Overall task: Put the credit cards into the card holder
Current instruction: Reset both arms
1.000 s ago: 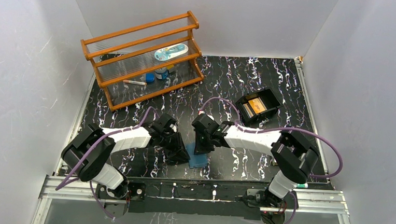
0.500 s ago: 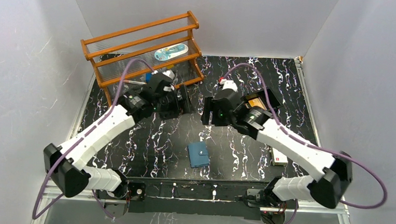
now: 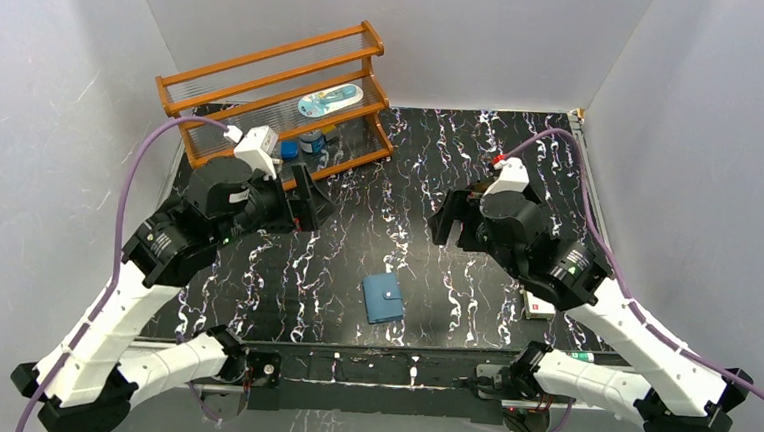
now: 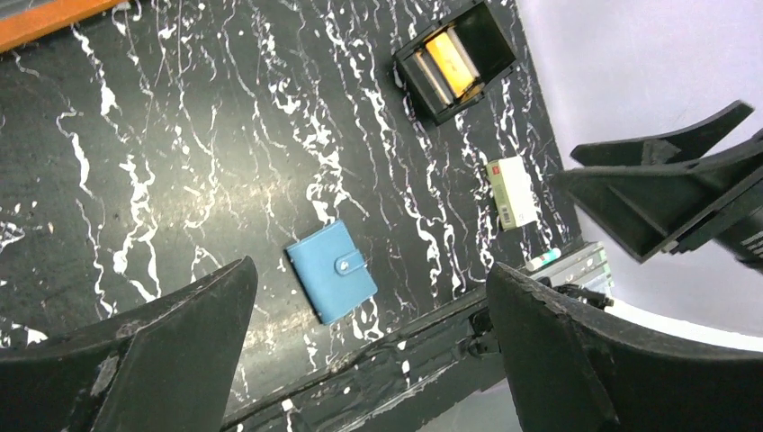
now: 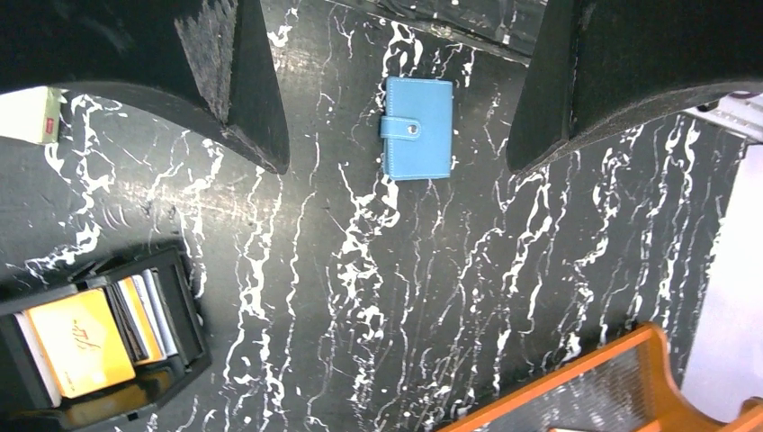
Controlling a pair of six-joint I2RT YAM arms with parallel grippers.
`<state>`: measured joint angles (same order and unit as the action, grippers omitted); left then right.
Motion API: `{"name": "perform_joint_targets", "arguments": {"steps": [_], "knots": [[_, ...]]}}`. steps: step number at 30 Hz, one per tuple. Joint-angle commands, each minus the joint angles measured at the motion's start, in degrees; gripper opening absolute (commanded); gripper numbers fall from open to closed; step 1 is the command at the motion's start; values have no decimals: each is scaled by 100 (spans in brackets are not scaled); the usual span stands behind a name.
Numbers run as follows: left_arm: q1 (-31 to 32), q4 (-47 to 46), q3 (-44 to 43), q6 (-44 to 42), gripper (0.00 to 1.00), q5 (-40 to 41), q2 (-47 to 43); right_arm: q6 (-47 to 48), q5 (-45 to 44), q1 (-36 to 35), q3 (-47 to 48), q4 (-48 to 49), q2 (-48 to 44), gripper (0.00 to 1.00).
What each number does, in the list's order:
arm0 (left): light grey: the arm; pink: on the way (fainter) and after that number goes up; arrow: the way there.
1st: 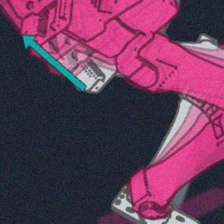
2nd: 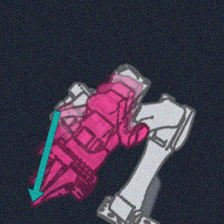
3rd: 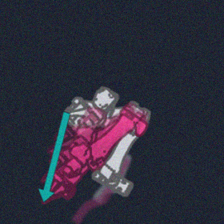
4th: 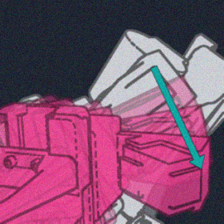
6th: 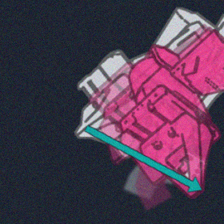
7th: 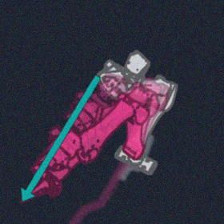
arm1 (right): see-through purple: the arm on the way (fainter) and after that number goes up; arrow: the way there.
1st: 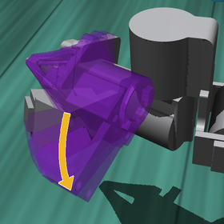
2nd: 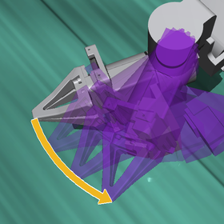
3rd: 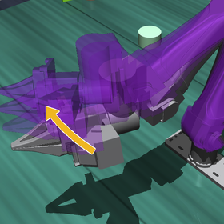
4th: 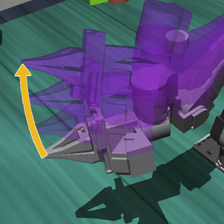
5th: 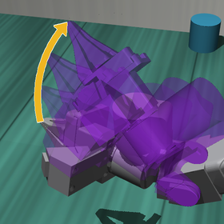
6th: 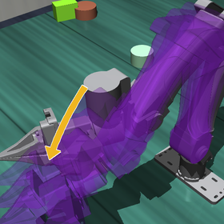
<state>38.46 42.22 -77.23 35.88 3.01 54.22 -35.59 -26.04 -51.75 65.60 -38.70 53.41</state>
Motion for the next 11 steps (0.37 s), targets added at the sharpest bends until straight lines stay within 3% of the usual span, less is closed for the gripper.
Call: {"name": "perform_joint_targets", "arguments": {"steps": [1, 11], "knots": [[-13, 195, 424, -30, 99, 70, -194, -122, -342, 6, -67, -105, -23, 98], [-14, 54, 687, -16, 99, 218, -406, -220, -179, -1, -84, -68, 88, 98]]}}
